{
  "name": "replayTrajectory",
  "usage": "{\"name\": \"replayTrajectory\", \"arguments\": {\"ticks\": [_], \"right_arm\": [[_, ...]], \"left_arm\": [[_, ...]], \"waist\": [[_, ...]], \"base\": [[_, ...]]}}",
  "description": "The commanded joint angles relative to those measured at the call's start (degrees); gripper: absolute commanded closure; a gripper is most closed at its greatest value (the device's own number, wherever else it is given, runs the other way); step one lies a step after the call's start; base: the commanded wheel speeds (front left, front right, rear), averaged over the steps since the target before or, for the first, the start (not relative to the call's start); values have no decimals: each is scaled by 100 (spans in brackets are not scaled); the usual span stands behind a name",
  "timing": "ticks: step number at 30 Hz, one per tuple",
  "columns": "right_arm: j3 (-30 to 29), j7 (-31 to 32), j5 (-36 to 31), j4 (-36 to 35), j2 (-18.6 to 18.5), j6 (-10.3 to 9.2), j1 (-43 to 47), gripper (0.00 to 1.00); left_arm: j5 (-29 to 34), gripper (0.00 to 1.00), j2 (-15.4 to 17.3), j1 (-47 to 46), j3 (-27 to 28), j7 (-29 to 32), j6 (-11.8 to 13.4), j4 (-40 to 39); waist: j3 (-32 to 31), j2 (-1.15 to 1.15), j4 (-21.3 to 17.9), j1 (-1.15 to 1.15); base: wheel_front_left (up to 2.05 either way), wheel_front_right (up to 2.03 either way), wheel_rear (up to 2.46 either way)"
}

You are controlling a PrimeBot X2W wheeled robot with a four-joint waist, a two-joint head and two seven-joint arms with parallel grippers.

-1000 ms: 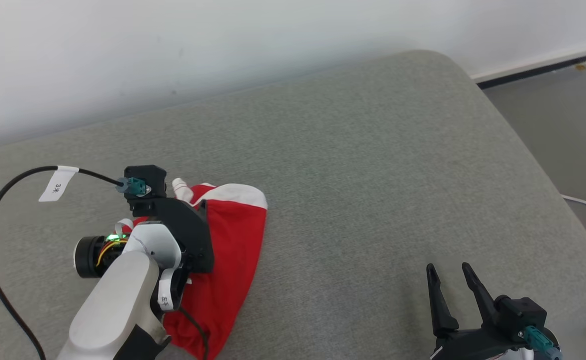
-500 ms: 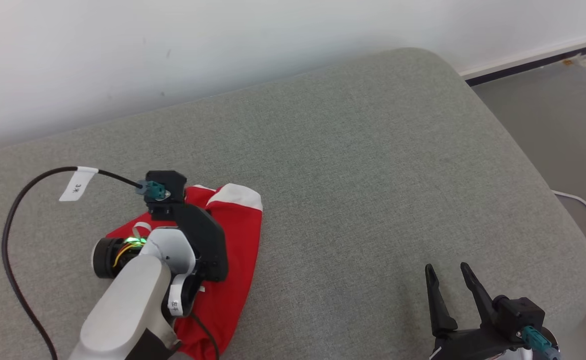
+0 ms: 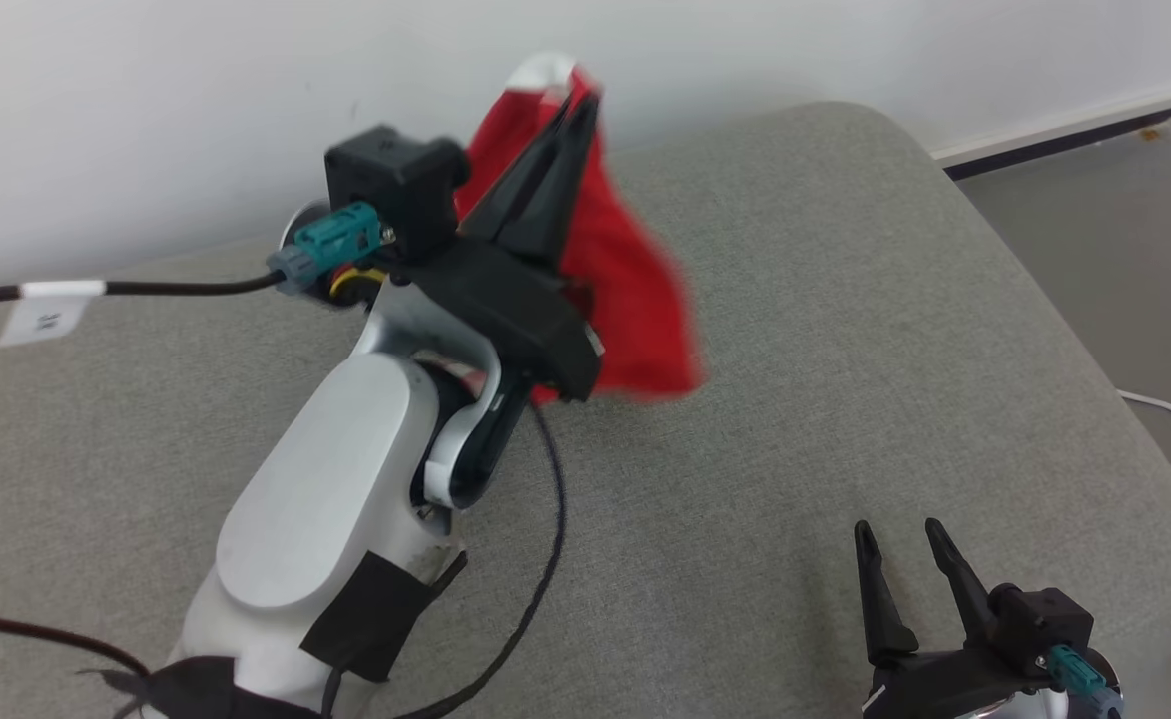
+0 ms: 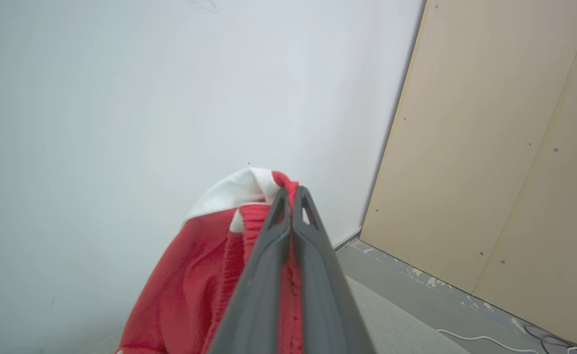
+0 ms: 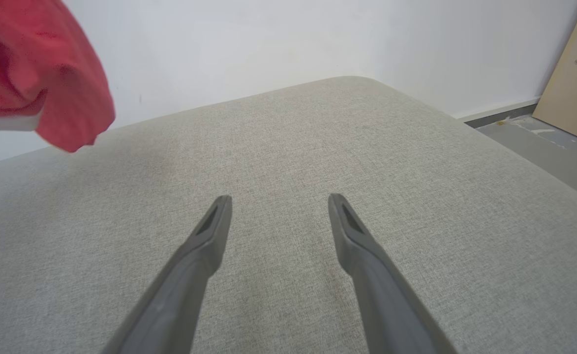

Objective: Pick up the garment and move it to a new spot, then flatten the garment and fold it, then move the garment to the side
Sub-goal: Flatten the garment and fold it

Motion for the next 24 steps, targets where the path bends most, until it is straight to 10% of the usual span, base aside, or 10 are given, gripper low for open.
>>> {"name": "replayTrajectory", "arguments": {"ticks": [1,24], "right_arm": [[-25,5,-33,-4,-5,-12,47,0],[16,134,-123,-192,-7,-13,57,0]], "left_arm": [[-69,100,-43,-131,-48,-157,-68,-224],[-227,100,1096,2674,-294,216,600,80]], "waist": [[-30,0,50,0],[-47,0,1091,0]], "base": [[0,0,0],[0,0,0]]}}
